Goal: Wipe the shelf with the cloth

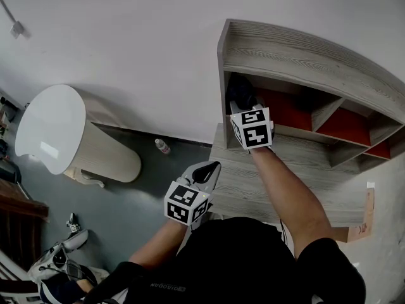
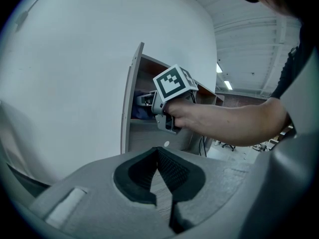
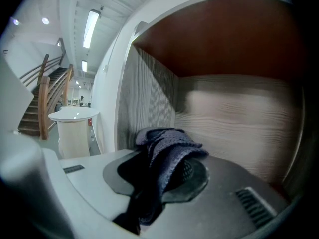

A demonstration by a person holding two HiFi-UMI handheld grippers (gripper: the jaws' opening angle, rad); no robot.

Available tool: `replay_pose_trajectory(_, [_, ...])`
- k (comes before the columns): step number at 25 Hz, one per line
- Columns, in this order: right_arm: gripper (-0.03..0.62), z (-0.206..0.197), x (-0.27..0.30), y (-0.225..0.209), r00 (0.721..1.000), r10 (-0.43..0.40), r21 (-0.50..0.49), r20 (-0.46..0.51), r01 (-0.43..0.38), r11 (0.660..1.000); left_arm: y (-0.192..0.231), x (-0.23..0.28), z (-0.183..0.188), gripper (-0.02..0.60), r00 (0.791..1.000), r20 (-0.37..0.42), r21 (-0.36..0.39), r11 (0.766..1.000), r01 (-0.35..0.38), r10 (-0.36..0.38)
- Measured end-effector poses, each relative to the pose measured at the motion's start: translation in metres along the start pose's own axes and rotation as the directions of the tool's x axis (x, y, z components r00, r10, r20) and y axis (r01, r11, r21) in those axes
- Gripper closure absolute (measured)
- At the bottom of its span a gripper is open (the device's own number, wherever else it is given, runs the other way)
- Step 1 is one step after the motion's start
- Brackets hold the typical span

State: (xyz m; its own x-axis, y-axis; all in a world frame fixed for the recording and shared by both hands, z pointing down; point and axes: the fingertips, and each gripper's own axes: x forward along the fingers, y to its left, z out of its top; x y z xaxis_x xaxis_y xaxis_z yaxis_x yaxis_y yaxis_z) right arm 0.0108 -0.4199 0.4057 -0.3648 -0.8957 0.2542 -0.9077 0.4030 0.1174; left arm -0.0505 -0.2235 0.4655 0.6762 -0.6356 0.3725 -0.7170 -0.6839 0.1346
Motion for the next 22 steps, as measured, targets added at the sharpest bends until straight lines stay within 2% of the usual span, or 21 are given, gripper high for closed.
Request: replay_pose_trajectory(22, [0.494, -0.011, -0.005, -0.014, 0.999, -0.031, 0.019, -0.012, 0.032, 0.999, -0.003, 0.001, -0.002, 0.574, 1.000, -0.004, 0.000, 1.000, 0.005, -0.005])
